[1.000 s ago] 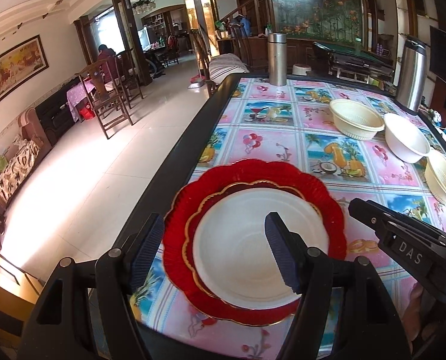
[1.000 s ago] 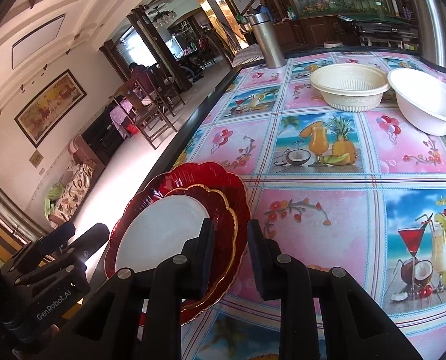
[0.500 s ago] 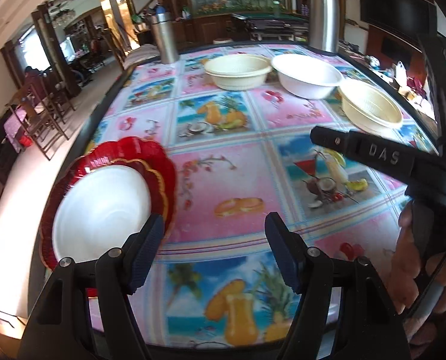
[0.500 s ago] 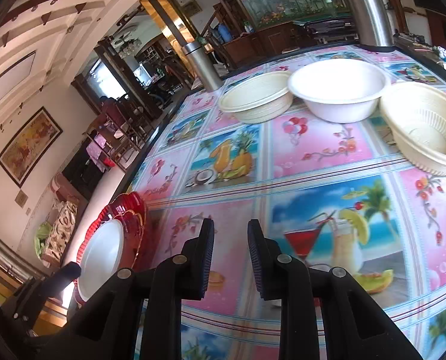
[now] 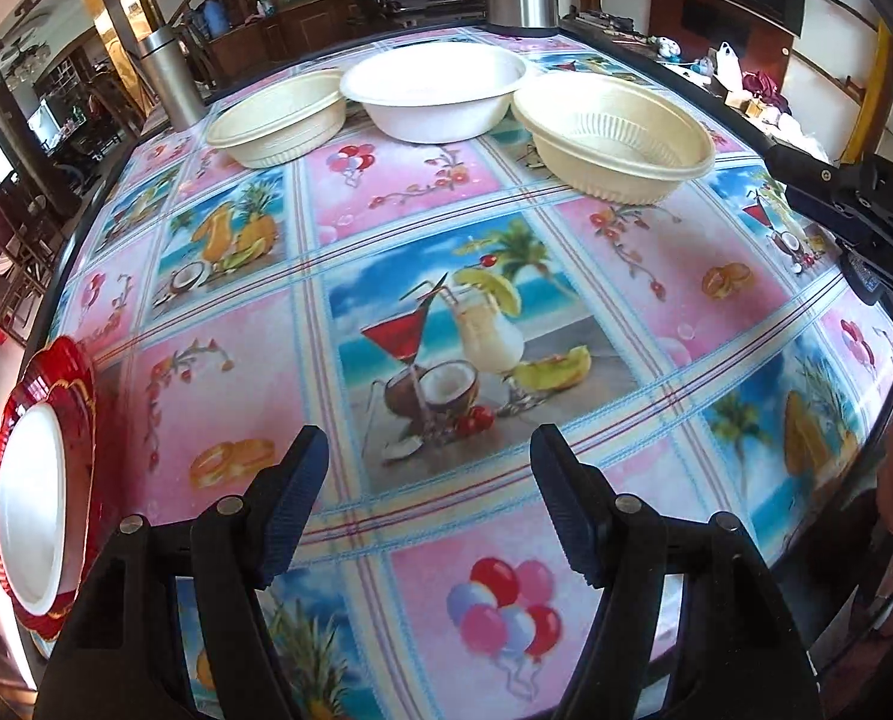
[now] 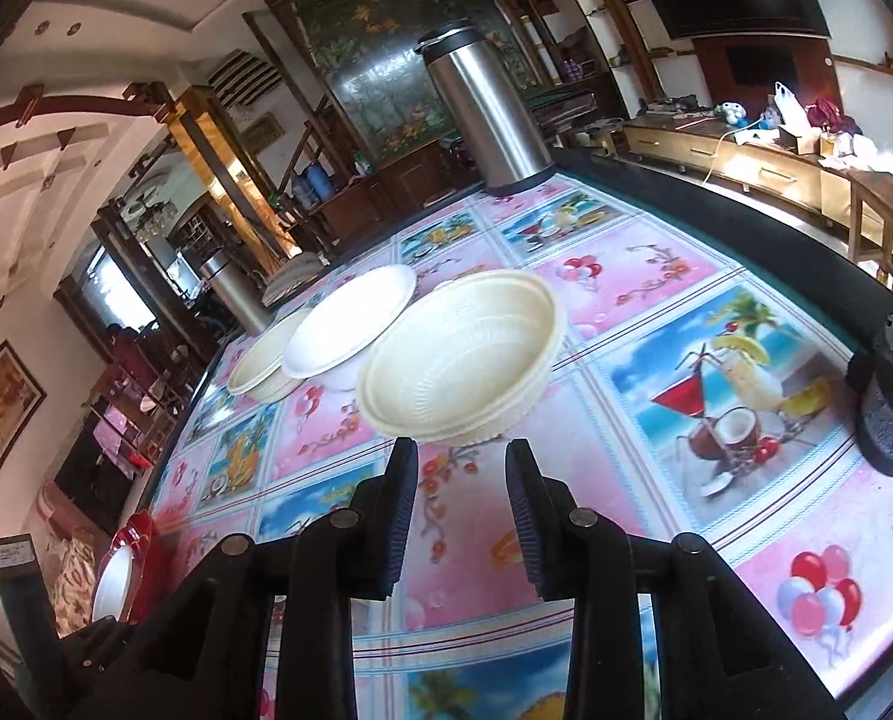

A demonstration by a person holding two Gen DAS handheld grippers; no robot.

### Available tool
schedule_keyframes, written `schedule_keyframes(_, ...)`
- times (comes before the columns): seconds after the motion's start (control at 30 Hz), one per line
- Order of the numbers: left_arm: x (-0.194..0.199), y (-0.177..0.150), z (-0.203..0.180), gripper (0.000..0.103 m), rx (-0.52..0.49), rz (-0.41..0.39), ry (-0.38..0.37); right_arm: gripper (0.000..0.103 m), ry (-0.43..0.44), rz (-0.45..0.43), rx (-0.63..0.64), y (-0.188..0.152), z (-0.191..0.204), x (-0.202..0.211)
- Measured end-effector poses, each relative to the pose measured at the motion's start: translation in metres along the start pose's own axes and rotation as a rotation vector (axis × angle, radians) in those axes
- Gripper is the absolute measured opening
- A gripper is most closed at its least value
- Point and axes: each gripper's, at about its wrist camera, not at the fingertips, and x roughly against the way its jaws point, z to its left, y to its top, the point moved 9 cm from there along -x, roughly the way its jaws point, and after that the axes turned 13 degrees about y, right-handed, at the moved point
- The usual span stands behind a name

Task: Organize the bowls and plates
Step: 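Move the right gripper toward the upside-down beige ribbed plate, then grasp the rim of the beige ribbed plate with the right gripper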

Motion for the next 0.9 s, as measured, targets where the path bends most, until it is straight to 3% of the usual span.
schedule_keyframes(0.23,-0.013,0.069,-0.022,0.069,0.037,0.051,-0.131,0.044,0.039,0.012,-0.119,0.034,-0.037,-0.007)
schedule_keyframes(0.37,-0.030,0.103,-0.029,0.069,0.109,0.144,-0.269,0.049,0.094,0.073,-0.202,0.050,-0.041,-0.026)
schedule_keyframes(0.5,-0.041,0.128,-0.031,0.069,0.222,0.198,-0.353,0.049,0.123,0.104,-0.265,0.066,-0.050,-0.047)
schedule_keyframes(0.57,-0.041,0.136,-0.036,0.069,0.249,0.192,-0.385,0.050,0.132,0.081,-0.291,0.071,-0.056,-0.055)
schedule_keyframes(0.7,-0.053,0.141,-0.040,0.069,0.276,0.192,-0.372,0.050,0.128,0.034,-0.319,0.070,-0.074,-0.061)
schedule_keyframes(0.9,-0.054,0.142,-0.049,0.069,0.322,0.207,-0.471,0.050,0.118,0.016,-0.300,0.072,-0.078,-0.063)
